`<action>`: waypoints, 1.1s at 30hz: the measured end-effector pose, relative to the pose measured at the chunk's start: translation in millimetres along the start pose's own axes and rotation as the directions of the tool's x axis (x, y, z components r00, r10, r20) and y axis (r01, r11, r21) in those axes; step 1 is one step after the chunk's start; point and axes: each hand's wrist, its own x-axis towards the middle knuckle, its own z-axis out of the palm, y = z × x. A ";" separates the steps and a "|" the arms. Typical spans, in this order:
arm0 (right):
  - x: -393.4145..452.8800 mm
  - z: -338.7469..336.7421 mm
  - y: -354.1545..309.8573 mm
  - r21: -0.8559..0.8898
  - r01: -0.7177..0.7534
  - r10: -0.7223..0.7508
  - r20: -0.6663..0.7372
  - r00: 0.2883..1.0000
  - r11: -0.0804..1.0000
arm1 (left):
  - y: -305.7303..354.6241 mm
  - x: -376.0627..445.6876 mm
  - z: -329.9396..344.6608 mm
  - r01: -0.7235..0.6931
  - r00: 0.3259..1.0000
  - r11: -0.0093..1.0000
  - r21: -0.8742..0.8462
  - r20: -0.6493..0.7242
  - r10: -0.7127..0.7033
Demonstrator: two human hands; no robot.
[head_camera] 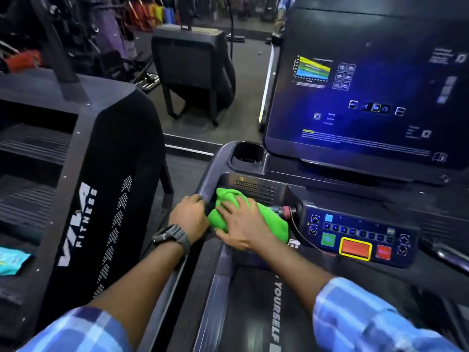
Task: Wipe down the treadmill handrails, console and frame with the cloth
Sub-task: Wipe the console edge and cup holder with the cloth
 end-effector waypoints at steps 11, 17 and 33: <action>24.6 -13.7 28.2 0.019 -0.084 0.083 0.057 0.995 0.996 | 4.3 4.2 4.6 -0.021 0.999 0.994 0.107 0.028 0.018; -34.6 13.1 56.6 -0.108 0.112 -0.129 -0.165 0.978 0.988 | 1.4 9.0 6.3 -0.014 1.000 0.997 0.074 0.017 0.013; -31.3 8.2 82.2 -0.050 0.096 -0.104 -0.197 0.975 0.994 | 11.1 32.2 6.2 -0.007 0.999 1.000 -0.004 0.053 0.007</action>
